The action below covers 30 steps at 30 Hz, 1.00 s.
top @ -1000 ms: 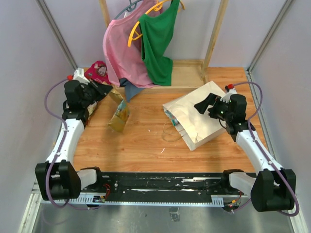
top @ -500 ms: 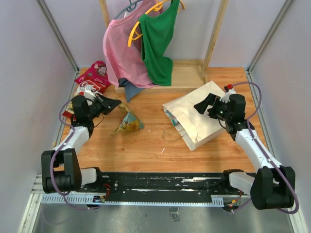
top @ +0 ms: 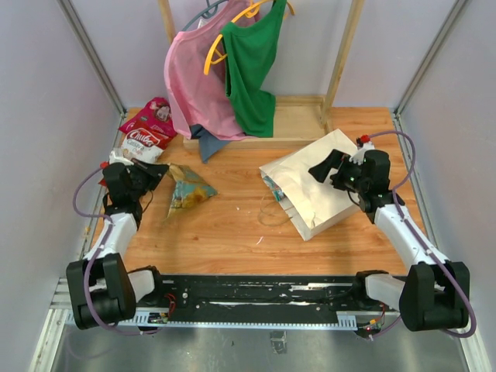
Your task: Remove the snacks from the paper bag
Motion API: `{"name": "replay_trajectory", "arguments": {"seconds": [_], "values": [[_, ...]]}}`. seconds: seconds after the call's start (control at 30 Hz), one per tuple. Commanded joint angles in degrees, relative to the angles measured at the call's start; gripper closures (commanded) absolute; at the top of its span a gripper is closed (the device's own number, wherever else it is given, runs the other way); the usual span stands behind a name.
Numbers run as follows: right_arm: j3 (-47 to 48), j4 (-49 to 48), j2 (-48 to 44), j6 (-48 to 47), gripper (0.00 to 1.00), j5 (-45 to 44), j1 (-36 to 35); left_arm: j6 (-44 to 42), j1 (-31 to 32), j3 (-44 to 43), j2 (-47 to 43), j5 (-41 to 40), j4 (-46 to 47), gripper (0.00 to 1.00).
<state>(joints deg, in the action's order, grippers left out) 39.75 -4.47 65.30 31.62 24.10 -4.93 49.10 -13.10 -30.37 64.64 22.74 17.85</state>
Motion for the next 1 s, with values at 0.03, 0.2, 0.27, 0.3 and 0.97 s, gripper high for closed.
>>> {"name": "replay_trajectory", "arguments": {"seconds": [0.03,0.2,0.27,0.3,0.97], "values": [[0.5,-1.8,0.6,0.6,0.01,0.8,-1.7,1.0,-1.4,2.5,3.3,-5.1,1.7,0.99],[0.5,-1.4,0.0,0.4,0.02,0.4,-1.8,5.5,-1.4,3.1,11.3,0.8,11.3,0.88],[0.6,-1.1,-0.2,0.2,0.01,0.3,-1.7,8.0,-1.4,2.7,15.0,3.1,15.3,0.86],[0.6,-1.1,-0.3,0.2,0.01,0.3,-1.7,8.9,-1.4,2.6,16.8,3.6,16.9,0.86],[8.6,2.8,-0.3,-15.0,0.01,-11.9,-23.1,4.0,4.0,0.9,0.7,2.4,15.2,0.99]]}}
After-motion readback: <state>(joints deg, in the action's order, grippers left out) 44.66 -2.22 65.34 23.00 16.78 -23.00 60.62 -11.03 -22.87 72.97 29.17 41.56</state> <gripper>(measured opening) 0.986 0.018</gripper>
